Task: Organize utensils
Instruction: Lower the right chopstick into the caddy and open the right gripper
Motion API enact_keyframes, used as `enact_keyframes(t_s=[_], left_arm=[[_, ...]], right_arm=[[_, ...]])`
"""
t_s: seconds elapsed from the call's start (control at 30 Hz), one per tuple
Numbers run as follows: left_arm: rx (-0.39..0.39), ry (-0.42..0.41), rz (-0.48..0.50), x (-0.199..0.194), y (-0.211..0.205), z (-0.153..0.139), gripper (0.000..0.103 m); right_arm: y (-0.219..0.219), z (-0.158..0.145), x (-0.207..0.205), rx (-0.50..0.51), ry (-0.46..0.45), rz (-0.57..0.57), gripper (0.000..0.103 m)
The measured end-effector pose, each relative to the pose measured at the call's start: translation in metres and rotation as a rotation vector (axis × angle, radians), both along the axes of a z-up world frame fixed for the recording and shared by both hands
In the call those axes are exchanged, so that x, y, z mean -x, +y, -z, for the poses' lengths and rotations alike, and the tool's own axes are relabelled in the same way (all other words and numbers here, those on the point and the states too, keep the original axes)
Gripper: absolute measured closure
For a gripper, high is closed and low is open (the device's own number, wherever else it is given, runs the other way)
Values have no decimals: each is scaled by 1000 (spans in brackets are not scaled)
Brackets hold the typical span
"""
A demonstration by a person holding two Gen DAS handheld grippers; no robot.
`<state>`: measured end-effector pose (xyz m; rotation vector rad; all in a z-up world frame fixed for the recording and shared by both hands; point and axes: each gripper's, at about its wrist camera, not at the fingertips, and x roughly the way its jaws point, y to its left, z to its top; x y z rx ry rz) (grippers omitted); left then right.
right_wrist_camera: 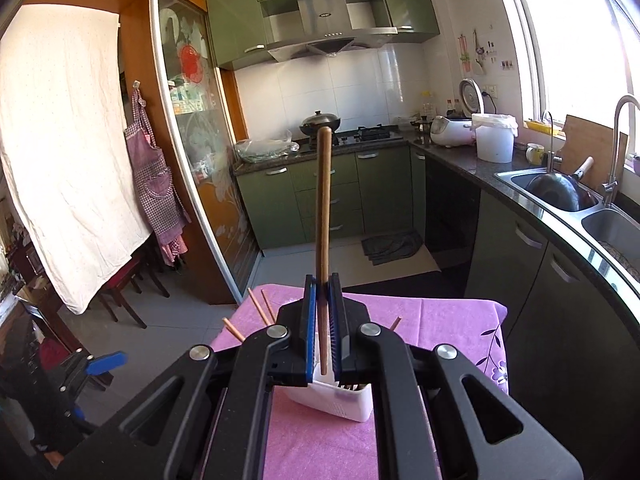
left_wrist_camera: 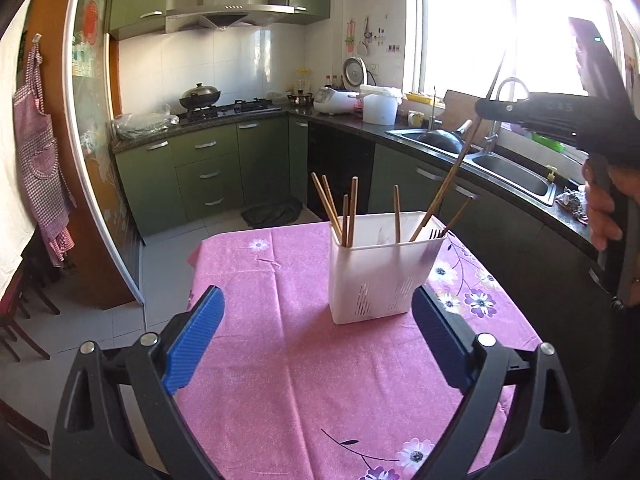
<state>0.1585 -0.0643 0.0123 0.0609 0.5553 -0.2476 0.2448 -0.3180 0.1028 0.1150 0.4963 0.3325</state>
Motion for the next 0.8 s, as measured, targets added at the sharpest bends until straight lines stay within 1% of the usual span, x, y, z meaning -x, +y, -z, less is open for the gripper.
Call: enact_keyframes(t_s=[0.07,0.17,0.27,0.4,0.43,0.47,0.53,0.63,0.7,0.77,0.8], left_arm=[[21,-19,-5,12,4,6,7],[46,-39,-18,27,6,14,7],[62,-43,-39,32,8,21,7],[88,10,-23,28,8,32,7],[94,17,-22,28,8,34,7],[95,20,-23,27,8,35,7],[90,20,-26,27,6,38,7],[85,22,-25,28,5,40,7],[84,13,-20,32,5,41,7],[79,11,-17,36,4,42,7],[80,13,-13,38,5,44,7]], right_arm=[[3,12,-18,10,29,13,96],[8,38,-42,19,94,13,96],[14,65,-57,30,149,2,96],[22,95,-69,42,208,-15,95],[25,99,-67,52,201,-11,93],[25,100,-66,58,204,-12,86],[26,100,-56,33,203,-29,84],[22,86,-23,25,135,-45,83],[16,81,12,12,93,-51,76],[9,83,44,7,62,-39,71],[5,89,59,3,55,-31,67]])
